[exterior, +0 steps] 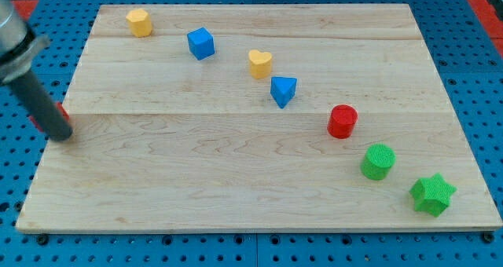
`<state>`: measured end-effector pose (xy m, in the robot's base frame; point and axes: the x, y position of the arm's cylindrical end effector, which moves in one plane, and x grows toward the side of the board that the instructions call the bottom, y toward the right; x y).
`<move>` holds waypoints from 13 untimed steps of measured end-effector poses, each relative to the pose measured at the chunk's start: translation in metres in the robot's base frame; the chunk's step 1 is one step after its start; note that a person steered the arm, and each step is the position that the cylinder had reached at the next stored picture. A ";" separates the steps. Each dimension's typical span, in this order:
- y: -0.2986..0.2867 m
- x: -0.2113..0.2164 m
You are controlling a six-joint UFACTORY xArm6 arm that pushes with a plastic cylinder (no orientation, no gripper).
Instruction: Slide the yellow hexagon closer to blue cube
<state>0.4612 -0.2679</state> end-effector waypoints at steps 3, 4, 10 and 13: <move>-0.036 -0.006; -0.008 -0.107; 0.137 -0.269; 0.222 -0.247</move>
<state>0.2138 -0.0455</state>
